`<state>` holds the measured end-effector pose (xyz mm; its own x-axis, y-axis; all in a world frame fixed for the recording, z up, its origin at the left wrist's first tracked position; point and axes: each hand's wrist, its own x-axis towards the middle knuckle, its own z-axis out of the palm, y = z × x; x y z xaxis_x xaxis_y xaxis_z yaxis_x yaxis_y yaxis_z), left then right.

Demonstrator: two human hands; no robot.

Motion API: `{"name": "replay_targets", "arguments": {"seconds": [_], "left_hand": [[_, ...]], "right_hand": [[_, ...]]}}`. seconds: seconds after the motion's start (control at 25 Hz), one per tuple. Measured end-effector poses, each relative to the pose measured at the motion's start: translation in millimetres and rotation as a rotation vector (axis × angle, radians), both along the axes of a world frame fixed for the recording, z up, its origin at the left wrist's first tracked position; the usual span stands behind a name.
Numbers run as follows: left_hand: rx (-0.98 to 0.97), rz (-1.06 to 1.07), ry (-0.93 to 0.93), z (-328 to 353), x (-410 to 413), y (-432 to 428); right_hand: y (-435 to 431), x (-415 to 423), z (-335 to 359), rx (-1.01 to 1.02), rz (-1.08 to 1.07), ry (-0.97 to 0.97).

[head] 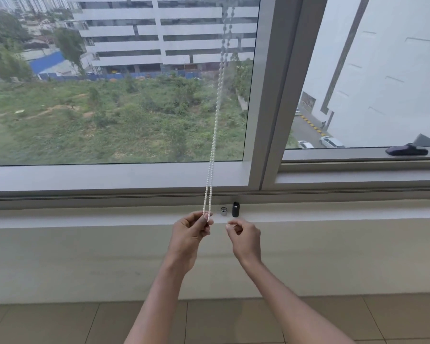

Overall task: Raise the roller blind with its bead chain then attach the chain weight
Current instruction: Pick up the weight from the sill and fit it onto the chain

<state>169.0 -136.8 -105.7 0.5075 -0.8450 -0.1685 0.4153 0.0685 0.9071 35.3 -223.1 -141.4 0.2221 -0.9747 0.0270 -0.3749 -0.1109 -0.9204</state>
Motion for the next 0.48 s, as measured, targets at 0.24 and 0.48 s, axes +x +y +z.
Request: {"name": "replay_targets", "arguments": {"seconds": [0.24,0.48], "left_hand": [[-0.035,-0.044,0.081,0.3,26.2,19.3],[-0.015,-0.07,0.031,0.2,42.6,18.0]], "right_hand": [[-22.9,42.5,-19.3,-0.088,0.044,0.371],[-32.8,66.2,-26.0,-0.086,-0.049,0.431]]}}
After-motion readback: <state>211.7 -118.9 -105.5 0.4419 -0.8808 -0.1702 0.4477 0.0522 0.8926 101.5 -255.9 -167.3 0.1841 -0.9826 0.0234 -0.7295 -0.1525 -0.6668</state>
